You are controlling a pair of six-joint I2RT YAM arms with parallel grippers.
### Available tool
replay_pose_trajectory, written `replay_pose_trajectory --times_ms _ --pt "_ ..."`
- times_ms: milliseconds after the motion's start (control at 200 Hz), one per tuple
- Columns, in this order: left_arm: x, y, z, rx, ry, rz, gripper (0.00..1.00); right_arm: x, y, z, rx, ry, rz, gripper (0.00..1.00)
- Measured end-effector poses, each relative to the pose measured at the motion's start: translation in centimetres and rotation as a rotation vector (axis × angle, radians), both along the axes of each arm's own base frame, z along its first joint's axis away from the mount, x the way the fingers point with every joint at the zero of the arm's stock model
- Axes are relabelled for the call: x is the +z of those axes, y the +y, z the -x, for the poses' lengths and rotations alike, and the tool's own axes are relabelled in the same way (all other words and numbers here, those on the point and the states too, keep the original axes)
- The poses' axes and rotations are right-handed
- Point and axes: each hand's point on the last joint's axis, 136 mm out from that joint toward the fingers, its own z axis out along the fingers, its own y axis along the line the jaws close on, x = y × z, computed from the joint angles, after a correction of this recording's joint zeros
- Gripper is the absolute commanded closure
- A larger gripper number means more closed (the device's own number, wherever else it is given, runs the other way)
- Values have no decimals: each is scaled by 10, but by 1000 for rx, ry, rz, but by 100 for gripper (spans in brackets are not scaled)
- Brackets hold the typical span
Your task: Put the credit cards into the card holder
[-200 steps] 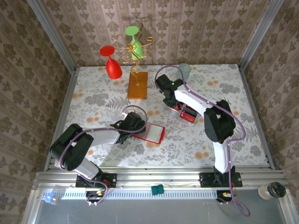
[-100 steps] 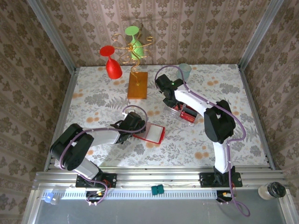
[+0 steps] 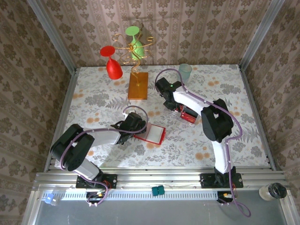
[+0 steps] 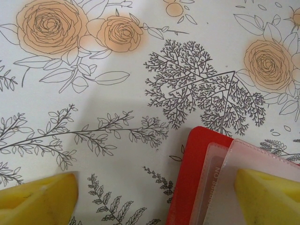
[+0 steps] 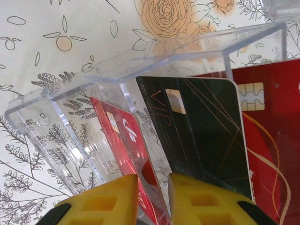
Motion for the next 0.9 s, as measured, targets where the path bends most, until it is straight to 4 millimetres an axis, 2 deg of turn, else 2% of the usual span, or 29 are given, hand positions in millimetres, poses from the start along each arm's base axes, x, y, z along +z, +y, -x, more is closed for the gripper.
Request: replay_pose_trajectory --times_ms 75,240,580,705,900 --pt "0 0 0 1 0 -1 11 0 0 0 1 0 1 85" --pt "0 0 0 0 -2 1 11 0 2 1 7 2 -2 92" --pt "0 0 -1 2 -4 1 11 3 8 3 18 19 -25 100" --pt "0 -1 -1 1 -5 2 11 16 19 3 32 7 -62 100" --pt "1 -1 0 -2 -1 2 11 60 37 10 36 -52 -194 100"
